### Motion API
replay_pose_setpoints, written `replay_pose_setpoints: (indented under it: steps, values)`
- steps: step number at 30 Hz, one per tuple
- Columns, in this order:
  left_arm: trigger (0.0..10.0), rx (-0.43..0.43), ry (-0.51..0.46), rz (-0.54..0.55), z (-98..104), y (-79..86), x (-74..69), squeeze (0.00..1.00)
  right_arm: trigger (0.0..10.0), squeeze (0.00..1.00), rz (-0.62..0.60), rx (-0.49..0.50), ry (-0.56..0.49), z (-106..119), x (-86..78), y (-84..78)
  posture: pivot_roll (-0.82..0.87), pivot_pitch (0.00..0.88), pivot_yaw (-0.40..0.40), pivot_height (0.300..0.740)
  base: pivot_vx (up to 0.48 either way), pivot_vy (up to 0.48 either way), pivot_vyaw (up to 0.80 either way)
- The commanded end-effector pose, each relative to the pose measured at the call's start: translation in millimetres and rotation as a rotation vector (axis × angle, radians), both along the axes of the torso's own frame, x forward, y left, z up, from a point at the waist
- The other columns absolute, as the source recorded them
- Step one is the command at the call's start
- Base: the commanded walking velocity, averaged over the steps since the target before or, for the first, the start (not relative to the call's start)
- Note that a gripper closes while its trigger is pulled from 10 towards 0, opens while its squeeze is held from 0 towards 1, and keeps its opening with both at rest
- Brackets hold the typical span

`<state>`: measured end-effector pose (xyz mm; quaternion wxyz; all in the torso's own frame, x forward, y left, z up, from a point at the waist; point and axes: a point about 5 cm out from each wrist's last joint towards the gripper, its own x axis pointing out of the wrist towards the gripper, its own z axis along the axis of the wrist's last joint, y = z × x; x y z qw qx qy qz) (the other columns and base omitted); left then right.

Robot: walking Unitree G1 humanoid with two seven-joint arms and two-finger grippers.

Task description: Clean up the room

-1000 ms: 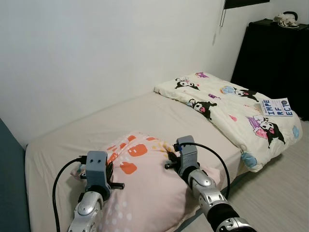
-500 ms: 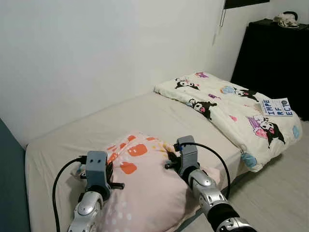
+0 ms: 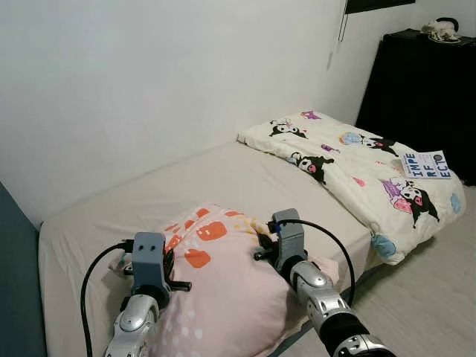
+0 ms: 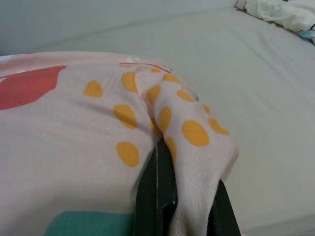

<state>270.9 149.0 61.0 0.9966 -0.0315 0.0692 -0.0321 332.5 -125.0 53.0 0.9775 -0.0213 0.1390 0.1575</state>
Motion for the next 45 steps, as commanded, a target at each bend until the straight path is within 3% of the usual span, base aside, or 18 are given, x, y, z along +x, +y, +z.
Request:
replay_pose_setpoints:
  steps: [1,45]
  values:
    - [10.0,0.035,-0.038,0.029,6.2,8.4,0.2,0.0,10.0,0.0,-0.021,-0.004,-0.041,5.8,3.4,-3.8,-0.07,0.0,0.004,0.74,0.0,0.0,0.0]
    - [10.0,0.036,-0.005,0.058,2.2,12.1,1.6,0.0,10.0,0.0,-0.003,-0.04,-0.032,1.7,0.6,-3.6,-0.07,0.0,0.016,0.74,0.0,0.0,0.0]
